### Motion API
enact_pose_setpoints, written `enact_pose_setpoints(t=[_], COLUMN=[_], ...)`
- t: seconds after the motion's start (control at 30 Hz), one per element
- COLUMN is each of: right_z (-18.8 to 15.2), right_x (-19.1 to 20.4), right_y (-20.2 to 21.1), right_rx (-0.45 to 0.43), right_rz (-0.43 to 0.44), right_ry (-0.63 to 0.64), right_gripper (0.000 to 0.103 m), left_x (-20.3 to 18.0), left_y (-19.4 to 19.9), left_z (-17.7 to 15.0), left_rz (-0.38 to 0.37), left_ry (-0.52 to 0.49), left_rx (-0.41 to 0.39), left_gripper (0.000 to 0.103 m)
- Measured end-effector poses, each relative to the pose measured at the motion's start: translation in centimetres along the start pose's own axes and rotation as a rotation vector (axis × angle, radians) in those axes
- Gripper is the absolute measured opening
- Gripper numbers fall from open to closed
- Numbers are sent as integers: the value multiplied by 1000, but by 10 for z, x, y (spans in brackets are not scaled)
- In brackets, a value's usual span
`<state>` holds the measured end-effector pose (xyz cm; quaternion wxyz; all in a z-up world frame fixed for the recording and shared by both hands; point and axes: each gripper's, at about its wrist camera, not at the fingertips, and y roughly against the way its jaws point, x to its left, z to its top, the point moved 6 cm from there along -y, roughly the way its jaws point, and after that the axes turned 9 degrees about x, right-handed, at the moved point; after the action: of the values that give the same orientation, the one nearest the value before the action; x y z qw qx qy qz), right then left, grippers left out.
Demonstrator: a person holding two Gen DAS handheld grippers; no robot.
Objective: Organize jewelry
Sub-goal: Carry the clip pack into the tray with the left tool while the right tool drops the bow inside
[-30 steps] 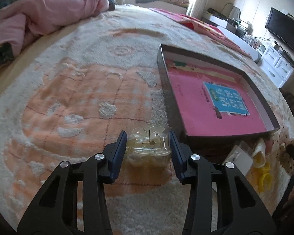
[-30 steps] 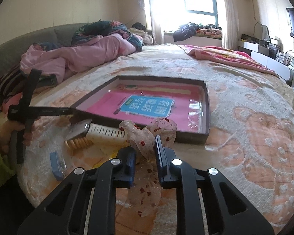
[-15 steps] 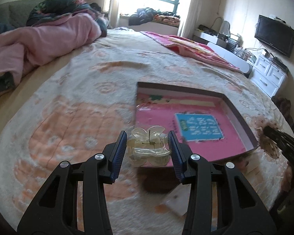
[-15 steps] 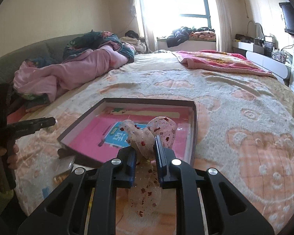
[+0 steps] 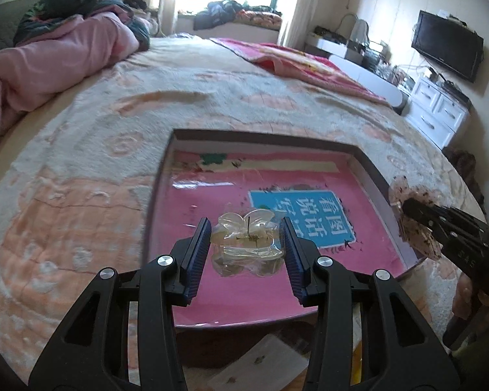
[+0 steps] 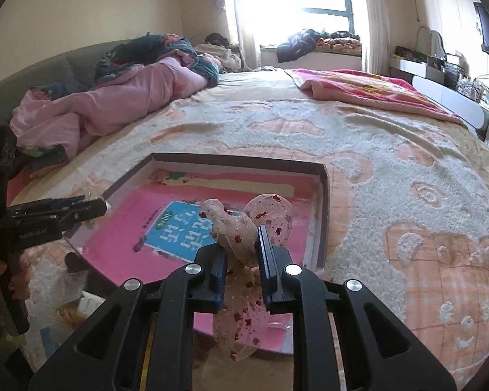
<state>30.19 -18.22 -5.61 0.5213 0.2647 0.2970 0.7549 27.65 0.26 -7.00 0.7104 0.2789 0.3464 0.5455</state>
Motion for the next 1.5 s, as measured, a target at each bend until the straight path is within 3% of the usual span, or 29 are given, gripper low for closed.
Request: enact_pose_setpoints(t=[0.57, 0.7, 0.8, 0.87, 1.23, 1.43, 1.5], right_z=[-24, -27, -27, -28, -32, -34, -35], right_x=[-9, -8, -7, -8, -11, -10, -8], right_y=[-23, -22, -19, -16, 7, 26, 30], right_rx=[82, 86, 75, 67, 5, -33, -44], right_rz=[14, 19, 22, 25, 11, -8, -10], right_ry=[-51, -52, -50, -52, -72, -72, -73], right_gripper=[23, 31, 47, 50, 77, 84, 85], left_x=[-6, -5, -5, -5, -2, -5, -7], left_y=[-35, -37, -37, -37, -8, 13, 18], left_z=[-19, -21, -21, -22, -24, -28, -31], left_rz=[-16, -11, -7, -3, 18, 23, 19], left_ry=[-40, -40, -40, -39, -17, -7, -6], left_rx=[106, 112, 112, 112, 37, -15, -24], left_gripper=[35, 35, 35, 37, 64, 86, 89])
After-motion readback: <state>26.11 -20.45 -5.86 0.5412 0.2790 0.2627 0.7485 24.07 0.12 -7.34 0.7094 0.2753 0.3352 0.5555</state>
